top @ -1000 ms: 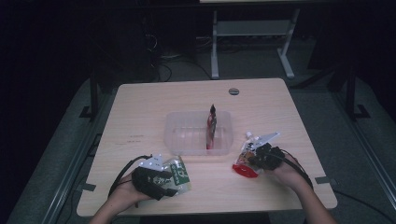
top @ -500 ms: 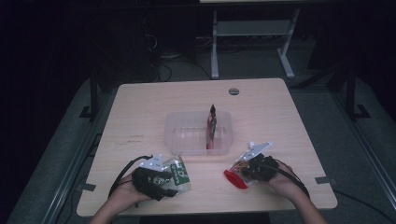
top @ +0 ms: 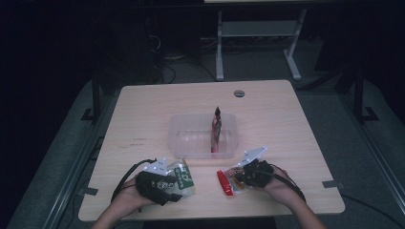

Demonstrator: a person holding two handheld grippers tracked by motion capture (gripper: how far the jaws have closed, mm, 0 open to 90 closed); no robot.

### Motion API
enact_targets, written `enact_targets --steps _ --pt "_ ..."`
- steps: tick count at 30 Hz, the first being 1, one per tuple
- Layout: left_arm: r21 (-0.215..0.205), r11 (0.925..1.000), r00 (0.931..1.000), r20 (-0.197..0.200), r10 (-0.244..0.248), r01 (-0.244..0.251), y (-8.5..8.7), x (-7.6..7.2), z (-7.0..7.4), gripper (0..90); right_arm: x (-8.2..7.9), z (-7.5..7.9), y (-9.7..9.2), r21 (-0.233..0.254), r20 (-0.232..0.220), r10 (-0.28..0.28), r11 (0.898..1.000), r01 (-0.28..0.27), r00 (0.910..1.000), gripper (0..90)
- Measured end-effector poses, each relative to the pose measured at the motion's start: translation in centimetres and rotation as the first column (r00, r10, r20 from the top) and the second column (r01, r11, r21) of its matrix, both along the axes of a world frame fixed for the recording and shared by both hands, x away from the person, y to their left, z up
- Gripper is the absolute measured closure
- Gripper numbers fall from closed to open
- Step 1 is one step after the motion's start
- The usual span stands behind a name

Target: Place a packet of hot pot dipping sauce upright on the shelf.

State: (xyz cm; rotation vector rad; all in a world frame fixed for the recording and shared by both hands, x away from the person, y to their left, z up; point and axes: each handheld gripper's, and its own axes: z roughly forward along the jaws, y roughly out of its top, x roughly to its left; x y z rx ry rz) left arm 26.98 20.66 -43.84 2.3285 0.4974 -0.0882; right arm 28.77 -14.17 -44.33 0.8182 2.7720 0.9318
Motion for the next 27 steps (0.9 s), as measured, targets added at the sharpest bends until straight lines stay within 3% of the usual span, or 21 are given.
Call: enact_targets --steps 4,7,13,19,27 --pt "-0.001 1.0 1.0 0.002 -0.003 0.003 0.0 0.0 0.0 31.5 0.5 1.1 -3.0 0.042 0.037 -0.085 0.996 0.083 0.9957 90.0" --pt "0.006 0.9999 1.0 0.003 -0.009 0.009 -0.1 0.0 0.0 31.5 0.8 1.5 -5.5 0.052 0.043 -0.162 0.986 0.159 0.9859 90.0" --pt "0.007 0.9999 1.0 -0.002 -0.008 0.008 -0.2 0.0 -0.1 31.5 1.9 0.5 -9.4 0.05 -0.004 -0.272 0.961 0.272 0.9622 90.0" --pt "0.008 0.9999 0.9999 -0.007 -0.008 0.009 -0.1 0.0 -0.2 31.5 2.5 -0.6 -9.7 0.016 -0.056 -0.279 0.96 0.281 0.9586 90.0" --pt "0.016 0.9998 0.9999 -0.009 -0.013 0.014 -0.2 0.0 -0.3 31.5 2.5 -0.9 -9.2 0.007 -0.07 -0.266 0.964 0.267 0.9614 90.0"
